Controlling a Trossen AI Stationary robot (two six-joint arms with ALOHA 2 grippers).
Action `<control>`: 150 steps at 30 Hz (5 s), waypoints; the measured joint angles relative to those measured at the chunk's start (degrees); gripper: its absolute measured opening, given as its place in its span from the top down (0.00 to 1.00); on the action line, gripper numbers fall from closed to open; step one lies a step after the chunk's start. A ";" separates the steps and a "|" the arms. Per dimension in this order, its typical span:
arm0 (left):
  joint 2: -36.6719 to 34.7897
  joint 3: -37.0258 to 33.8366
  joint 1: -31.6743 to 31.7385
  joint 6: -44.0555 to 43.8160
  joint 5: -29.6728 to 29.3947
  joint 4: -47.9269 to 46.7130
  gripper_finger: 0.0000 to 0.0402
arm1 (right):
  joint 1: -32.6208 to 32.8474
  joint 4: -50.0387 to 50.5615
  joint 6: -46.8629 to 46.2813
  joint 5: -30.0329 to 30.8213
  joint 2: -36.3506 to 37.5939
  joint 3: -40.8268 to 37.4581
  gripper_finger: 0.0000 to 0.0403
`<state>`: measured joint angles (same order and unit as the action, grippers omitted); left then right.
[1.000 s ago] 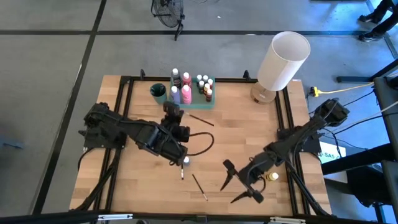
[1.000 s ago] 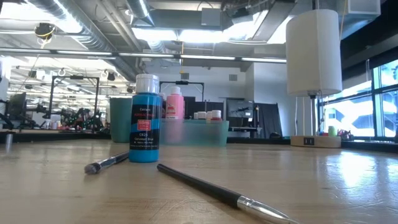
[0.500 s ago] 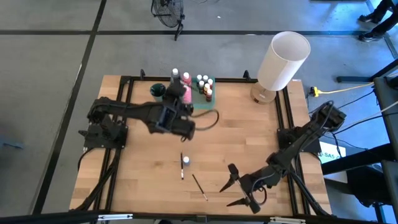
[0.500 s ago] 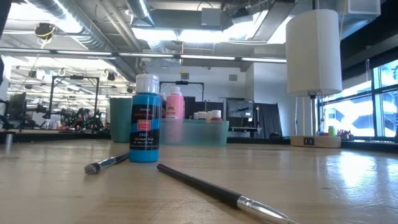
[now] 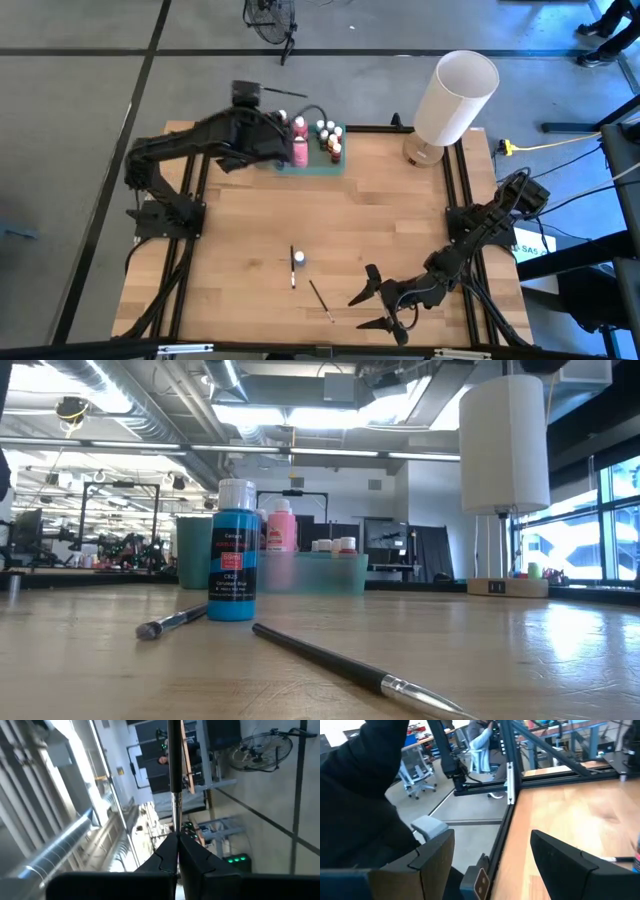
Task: Pick & Place Paint Supplies
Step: Put the silver paintbrush into the green cup, then put the small blue paint bottle into the green bin
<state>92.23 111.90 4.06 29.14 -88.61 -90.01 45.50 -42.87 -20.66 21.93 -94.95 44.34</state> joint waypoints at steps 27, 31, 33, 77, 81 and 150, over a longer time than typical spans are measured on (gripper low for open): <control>-18.26 -37.55 16.75 7.33 -0.05 0.15 0.99 | -0.87 -1.19 0.52 5.53 -0.03 0.02 0.34; -18.26 -39.53 17.21 9.95 1.32 0.21 0.99 | -0.87 -1.16 0.52 5.53 -0.03 0.02 0.34; -18.25 -40.40 17.16 11.45 2.50 0.24 0.99 | -0.87 -1.14 0.52 5.52 -0.03 0.02 0.34; -1.03 -48.28 15.93 17.65 8.86 4.99 0.99 | -1.33 -1.22 -1.63 5.47 -1.91 0.02 0.34; -1.03 -48.28 15.95 20.33 9.37 4.98 0.99 | -1.33 -1.21 -1.63 5.47 -1.91 0.02 0.34; -1.06 -48.26 16.76 32.54 22.24 29.65 0.92 | -1.31 -0.57 -2.50 4.89 -1.91 0.02 0.34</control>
<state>91.18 63.64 20.82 61.68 -66.37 -60.36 44.18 -43.44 -23.16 26.82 -96.86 44.36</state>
